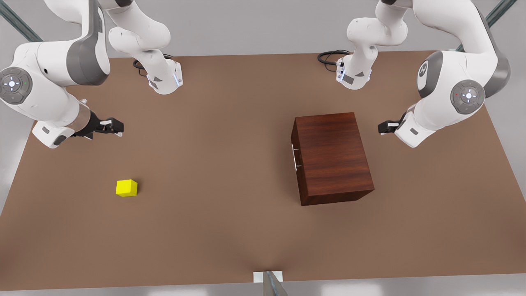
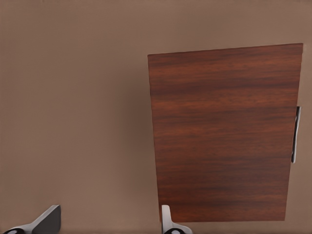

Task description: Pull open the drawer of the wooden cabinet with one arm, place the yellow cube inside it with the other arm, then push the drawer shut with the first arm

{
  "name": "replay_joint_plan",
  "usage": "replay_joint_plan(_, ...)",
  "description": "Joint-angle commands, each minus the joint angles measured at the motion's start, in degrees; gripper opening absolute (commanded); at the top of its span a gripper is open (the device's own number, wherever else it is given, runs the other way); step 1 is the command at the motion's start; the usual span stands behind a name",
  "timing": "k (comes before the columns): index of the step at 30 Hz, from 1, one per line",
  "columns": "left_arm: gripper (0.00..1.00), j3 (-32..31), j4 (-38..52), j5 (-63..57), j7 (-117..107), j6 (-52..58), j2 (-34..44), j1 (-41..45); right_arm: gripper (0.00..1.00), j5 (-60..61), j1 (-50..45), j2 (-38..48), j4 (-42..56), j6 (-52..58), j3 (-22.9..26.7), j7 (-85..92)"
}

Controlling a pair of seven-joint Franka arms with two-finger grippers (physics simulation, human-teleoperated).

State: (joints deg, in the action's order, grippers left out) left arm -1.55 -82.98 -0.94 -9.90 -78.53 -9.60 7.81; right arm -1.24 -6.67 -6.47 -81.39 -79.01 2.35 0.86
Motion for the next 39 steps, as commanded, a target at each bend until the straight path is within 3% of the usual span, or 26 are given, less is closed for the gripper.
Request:
replay_joint_plan(1,1.00,0.05,0.10,-0.03,-2.06,-0.30,0.02,0.01,1.00,0.10,0.08,0.06,-0.17,-1.32,-0.07,-5.60)
replay_joint_plan(4,1.00,-3.53,0.54,-1.52,-9.07,-0.57,-4.19,5.73,1.00,0.01,0.08,0.06,-0.17,-1.32,0.02,-4.81)
replay_joint_plan(6,1.00,-14.00,3.09,-6.00,-22.52,-3.20,-10.09,7.22,1.00,0.19,0.08,0.06,-0.26,-1.32,0.02,-4.81)
replay_joint_plan(8,1.00,-14.36,7.04,-7.49,-34.48,-5.66,-15.79,15.56,1.00,-0.07,0.08,0.06,-0.52,-1.23,0.02,-4.73)
replay_joint_plan(10,1.00,-14.36,16.27,-16.10,-45.47,-5.93,-26.34,24.27,1.00,-0.34,0.08,-0.65,-0.17,-1.23,0.02,-4.73)
replay_joint_plan(12,1.00,-14.18,18.82,-19.18,-51.27,-9.09,-30.30,26.64,1.00,-0.51,0.78,-2.84,1.06,-2.46,0.19,3.17)
replay_joint_plan(15,1.00,-13.92,19.08,-20.77,-57.25,-12.52,-32.33,27.09,1.00,-1.30,2.71,-13.30,9.06,-3.52,0.81,16.98)
replay_joint_plan(18,1.00,-13.83,20.05,-21.12,-70.78,-12.34,-33.64,27.00,1.00,-1.22,5.26,-17.08,9.67,-6.68,0.99,17.33)
replay_joint_plan(22,1.00,-12.25,21.54,-21.12,-70.79,-12.43,-35.84,27.00,1.00,-1.13,8.16,-22.97,9.15,-10.98,0.99,19.44)
replay_joint_plan(29,1.00,-11.90,23.92,-22.35,-70.79,-11.38,-38.21,26.29,1.00,0.89,10.01,-23.85,-7.37,-32.34,0.81,18.48)
replay_joint_plan(39,1.00,-11.90,24.09,-22.35,-70.70,-14.37,-39.45,26.21,1.00,1.95,11.50,-22.27,-22.14,-53.70,0.81,18.83)
